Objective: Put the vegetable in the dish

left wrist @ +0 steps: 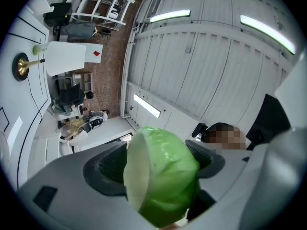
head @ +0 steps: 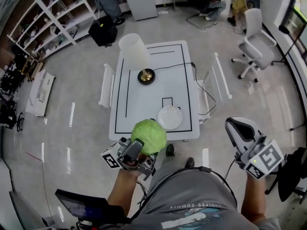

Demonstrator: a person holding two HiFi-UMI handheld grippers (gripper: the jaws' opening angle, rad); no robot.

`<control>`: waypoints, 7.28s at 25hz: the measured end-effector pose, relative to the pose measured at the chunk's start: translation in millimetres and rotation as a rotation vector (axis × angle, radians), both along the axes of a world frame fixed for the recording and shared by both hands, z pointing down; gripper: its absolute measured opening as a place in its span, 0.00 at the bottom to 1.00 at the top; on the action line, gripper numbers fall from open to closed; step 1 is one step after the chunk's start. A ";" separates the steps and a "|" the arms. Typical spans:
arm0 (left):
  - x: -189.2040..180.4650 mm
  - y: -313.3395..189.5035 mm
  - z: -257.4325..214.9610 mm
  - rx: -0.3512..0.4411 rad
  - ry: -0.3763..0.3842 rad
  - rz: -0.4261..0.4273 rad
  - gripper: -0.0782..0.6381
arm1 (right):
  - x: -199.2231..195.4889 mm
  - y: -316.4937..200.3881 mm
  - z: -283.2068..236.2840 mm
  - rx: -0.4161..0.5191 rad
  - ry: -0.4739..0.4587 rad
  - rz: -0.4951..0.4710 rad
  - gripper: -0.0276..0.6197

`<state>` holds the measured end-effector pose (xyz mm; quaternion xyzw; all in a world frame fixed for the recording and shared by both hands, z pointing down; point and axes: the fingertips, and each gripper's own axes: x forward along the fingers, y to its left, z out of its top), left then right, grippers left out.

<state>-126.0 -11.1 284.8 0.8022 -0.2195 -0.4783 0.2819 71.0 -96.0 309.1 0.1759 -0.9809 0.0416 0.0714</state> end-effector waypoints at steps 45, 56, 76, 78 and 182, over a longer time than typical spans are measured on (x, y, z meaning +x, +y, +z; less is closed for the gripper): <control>-26.7 -215.8 209.5 -0.480 -0.017 0.422 0.65 | -7.2 -63.9 31.8 -0.122 0.074 0.407 0.06; -27.7 -221.6 255.4 -0.573 -0.070 0.417 0.64 | -6.4 -70.3 47.6 -0.166 0.088 0.398 0.06; -21.7 -235.8 314.6 -0.693 -0.130 0.416 0.64 | -3.7 -79.1 63.0 -0.222 0.119 0.384 0.06; -22.0 -235.5 320.2 -0.706 -0.132 0.415 0.64 | -2.8 -79.6 65.2 -0.229 0.122 0.386 0.06; -45.9 -236.7 421.1 -0.940 -0.524 0.553 0.57 | -46.9 -72.4 154.2 -0.439 0.209 0.322 0.06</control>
